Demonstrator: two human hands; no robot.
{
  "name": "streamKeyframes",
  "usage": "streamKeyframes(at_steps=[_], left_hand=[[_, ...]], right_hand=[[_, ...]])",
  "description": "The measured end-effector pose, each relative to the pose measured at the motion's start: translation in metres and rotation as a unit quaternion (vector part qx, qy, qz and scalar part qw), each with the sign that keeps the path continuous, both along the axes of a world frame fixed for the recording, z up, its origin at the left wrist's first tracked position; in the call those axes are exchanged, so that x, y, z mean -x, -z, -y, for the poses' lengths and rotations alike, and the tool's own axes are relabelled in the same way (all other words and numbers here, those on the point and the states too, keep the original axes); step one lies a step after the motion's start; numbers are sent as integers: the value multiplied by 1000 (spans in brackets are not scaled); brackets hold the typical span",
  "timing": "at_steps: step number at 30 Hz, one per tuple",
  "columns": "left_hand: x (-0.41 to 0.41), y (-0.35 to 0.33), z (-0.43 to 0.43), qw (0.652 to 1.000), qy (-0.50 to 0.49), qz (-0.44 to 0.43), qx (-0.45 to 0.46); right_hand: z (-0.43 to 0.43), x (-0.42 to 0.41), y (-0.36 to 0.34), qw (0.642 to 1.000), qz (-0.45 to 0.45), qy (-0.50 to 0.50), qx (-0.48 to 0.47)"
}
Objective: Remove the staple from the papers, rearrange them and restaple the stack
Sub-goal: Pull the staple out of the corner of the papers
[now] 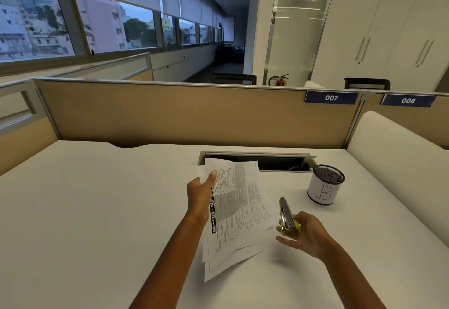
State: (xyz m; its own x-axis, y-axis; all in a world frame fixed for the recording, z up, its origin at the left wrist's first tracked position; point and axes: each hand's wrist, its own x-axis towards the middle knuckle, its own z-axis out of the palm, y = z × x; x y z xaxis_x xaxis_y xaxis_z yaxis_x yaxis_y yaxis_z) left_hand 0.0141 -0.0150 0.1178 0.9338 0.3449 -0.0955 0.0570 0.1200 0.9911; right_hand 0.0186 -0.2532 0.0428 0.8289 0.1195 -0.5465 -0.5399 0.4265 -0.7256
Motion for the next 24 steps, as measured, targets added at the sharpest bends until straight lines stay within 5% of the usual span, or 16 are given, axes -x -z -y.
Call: streamKeyframes(at_steps=[4, 14, 24], left_hand=[[3, 0, 10, 1000, 6, 14, 7], [15, -3, 20, 998, 24, 62, -7], [29, -12, 26, 996, 41, 74, 22]], right_hand=[[-20, 8, -24, 996, 69, -47, -39], [-70, 36, -70, 947, 259, -179, 63], [-97, 45, -82, 916, 315, -132, 211]])
